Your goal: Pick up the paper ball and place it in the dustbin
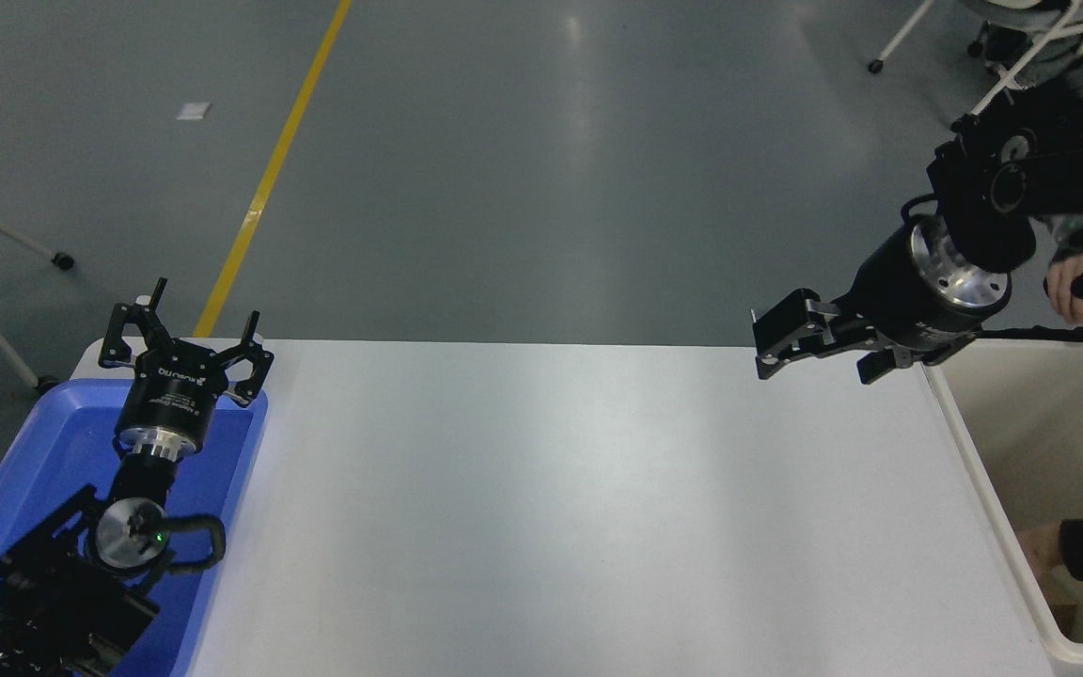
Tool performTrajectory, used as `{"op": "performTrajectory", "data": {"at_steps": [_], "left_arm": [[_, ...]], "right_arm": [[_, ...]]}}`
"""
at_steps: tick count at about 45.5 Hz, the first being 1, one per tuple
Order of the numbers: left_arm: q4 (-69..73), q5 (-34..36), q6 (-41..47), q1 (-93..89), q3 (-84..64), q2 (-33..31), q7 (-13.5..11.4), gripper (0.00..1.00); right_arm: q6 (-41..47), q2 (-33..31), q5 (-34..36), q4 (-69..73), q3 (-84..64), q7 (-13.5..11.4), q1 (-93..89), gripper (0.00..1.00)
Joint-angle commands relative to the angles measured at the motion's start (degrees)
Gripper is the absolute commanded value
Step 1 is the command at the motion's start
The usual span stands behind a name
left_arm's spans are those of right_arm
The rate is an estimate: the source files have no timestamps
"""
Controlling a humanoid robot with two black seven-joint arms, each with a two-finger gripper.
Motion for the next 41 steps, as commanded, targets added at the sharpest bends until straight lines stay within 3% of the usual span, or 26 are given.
{"op": "performTrajectory", "data": {"at_steps": [1, 41], "left_arm": [[0.0, 0.0, 0.1, 0.0, 0.0, 0.0, 0.0, 1.00], [0.0, 0.0, 0.1, 0.0, 0.0, 0.0, -0.1, 1.00]], "right_arm": [[3.9, 7.3, 9.5, 1.0, 1.0, -0.2, 4.6, 1.00], [3.9, 7.3, 7.5, -8.4, -7.8, -0.1, -7.1, 1.00]]}}
